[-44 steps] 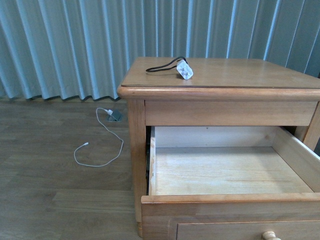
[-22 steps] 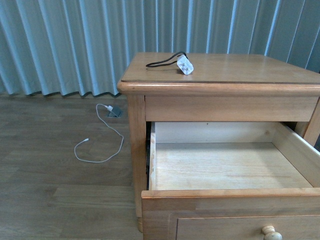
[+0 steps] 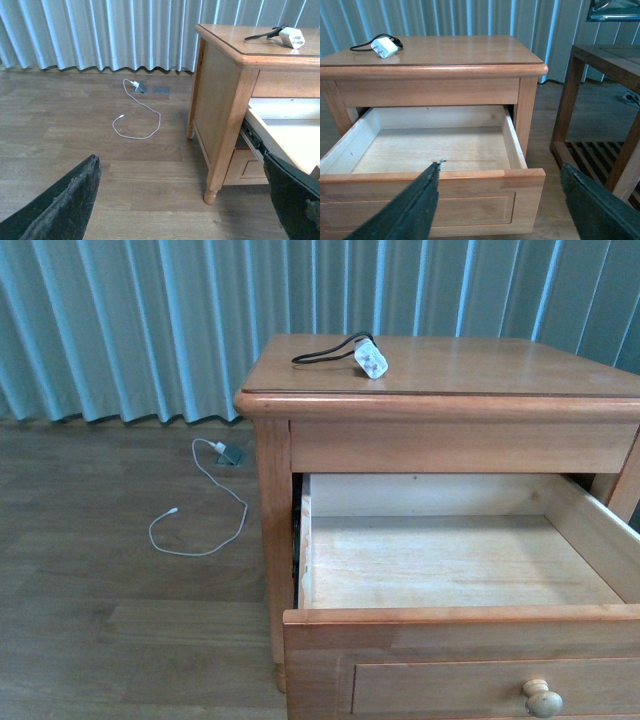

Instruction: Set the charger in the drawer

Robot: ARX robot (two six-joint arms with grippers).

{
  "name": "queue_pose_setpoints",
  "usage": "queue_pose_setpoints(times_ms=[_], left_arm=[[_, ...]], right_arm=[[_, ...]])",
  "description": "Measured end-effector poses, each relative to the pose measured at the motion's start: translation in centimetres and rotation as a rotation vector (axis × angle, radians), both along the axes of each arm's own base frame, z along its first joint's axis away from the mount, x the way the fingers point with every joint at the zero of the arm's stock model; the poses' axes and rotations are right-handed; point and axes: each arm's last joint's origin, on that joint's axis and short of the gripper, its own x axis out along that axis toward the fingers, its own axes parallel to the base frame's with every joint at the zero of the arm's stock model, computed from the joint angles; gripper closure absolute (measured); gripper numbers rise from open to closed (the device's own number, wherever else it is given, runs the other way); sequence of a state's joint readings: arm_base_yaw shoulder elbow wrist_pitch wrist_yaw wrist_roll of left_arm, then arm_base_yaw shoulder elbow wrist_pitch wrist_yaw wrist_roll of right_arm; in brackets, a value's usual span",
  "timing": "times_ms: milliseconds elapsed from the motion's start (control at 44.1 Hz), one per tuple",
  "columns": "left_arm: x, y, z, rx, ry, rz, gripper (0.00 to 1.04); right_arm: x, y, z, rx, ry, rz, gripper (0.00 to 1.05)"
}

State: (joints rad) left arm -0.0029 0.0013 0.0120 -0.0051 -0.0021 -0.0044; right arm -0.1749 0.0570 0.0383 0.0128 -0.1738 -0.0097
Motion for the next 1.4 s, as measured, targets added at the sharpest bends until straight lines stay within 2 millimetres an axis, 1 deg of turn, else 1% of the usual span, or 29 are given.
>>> queue_pose_setpoints(times_ms=[45, 113, 136, 204, 249, 317, 385, 408, 430, 453, 521, 612, 702, 838, 861, 952, 1088, 1223, 1337, 1405], left_arm=[[0.0, 0.0, 0.0, -0.005, 0.003, 0.017, 0.06], [0.5, -0.2, 0.1, -0.097, 0.06, 0.281, 0.06], [0.6, -0.3, 0.1, -0.105, 0.07, 0.332, 0.06], [1.1, -0.3, 0.6, -0.139, 0.072, 0.417, 0.06], [1.6, -0.2, 1.3, -0.175, 0.076, 0.426, 0.06], [2.6, -0.3, 2.6, -0.223, 0.075, 0.389, 0.06], [4.7, -0.7, 4.7, -0.247, 0.075, 0.292, 0.06], [5.2, -0.9, 5.1, -0.248, 0.075, 0.272, 0.06], [6.3, -1.2, 5.9, -0.25, 0.076, 0.227, 0.06], [6.9, -1.4, 6.3, -0.248, 0.079, 0.207, 0.06], [9.4, -2.6, 7.7, -0.24, 0.114, 0.095, 0.06], [13.5, -5.3, 9.3, -0.238, 0.158, -0.087, 0.06], [17.2, -7.7, 10.5, -0.233, 0.176, -0.171, 0.06], [23.3, -11.7, 11.9, -0.232, 0.186, -0.273, 0.06], [24.0, -12.1, 12.0, -0.232, 0.186, -0.282, 0.06], [27.7, -14.6, 12.3, -0.248, 0.194, -0.332, 0.06], [32.0, -17.9, 11.8, -0.278, 0.214, -0.384, 0.06], [34.7, -20.1, 10.9, -0.302, 0.24, -0.403, 0.06], [37.1, -22.1, 9.4, -0.33, 0.271, -0.41, 0.06], [38.0, -22.8, 8.6, -0.338, 0.287, -0.392, 0.06]], right_arm=[[0.0, 0.0, 0.0, 0.0, 0.0, 0.0, 0.24], [0.0, 0.0, 0.0, 0.0, 0.0, 0.001, 0.08], [0.0, 0.0, 0.0, 0.001, 0.0, 0.0, 0.06], [0.0, 0.0, 0.0, 0.0, 0.0, 0.0, 0.09], [0.0, 0.0, 0.0, 0.001, 0.0, 0.001, 0.09], [0.0, 0.0, 0.0, 0.001, 0.0, 0.001, 0.08], [0.0, 0.0, 0.0, 0.001, 0.0, 0.001, 0.08], [0.0, 0.0, 0.0, 0.001, 0.0, 0.001, 0.08], [0.0, 0.0, 0.0, 0.001, 0.0, 0.001, 0.08], [0.0, 0.0, 0.0, 0.001, 0.0, 0.001, 0.08], [0.0, 0.0, 0.0, 0.001, 0.0, 0.0, 0.08], [0.0, 0.0, 0.0, 0.001, 0.0, 0.001, 0.08], [0.0, 0.0, 0.0, 0.001, 0.0, 0.0, 0.08], [0.0, 0.0, 0.0, 0.001, 0.0, 0.0, 0.08], [0.0, 0.0, 0.0, 0.001, 0.0, 0.001, 0.08], [0.0, 0.0, 0.0, 0.001, 0.0, 0.001, 0.08], [0.0, 0.0, 0.0, 0.001, 0.0, 0.001, 0.08], [0.0, 0.0, 0.0, 0.001, 0.0, 0.001, 0.08], [0.0, 0.0, 0.0, 0.001, 0.0, 0.0, 0.08], [0.0, 0.0, 0.0, 0.001, 0.0, 0.0, 0.08]])
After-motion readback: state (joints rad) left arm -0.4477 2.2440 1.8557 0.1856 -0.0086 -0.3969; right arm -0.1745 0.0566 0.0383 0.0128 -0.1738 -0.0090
